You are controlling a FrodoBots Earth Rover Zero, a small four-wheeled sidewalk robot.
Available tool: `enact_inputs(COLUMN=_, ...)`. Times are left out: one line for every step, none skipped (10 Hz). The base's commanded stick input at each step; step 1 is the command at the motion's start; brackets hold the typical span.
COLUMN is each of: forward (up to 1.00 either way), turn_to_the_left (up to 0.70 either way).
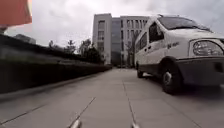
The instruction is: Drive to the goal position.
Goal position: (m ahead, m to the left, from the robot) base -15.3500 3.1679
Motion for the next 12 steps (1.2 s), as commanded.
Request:
enact_inputs(forward=0.85, turn_to_the_left=0.00)
enact_inputs(forward=0.85, turn_to_the_left=0.00)
enact_inputs(forward=0.85, turn_to_the_left=0.00)
enact_inputs(forward=0.85, turn_to_the_left=0.00)
enact_inputs(forward=0.85, turn_to_the_left=0.00)
enact_inputs(forward=0.85, turn_to_the_left=0.00)
enact_inputs(forward=0.85, turn_to_the_left=0.00)
enact_inputs(forward=0.85, turn_to_the_left=0.00)
enact_inputs(forward=0.85, turn_to_the_left=0.00)
enact_inputs(forward=0.85, turn_to_the_left=0.00)
enact_inputs(forward=0.85, turn_to_the_left=0.00)
enact_inputs(forward=0.85, turn_to_the_left=0.00)
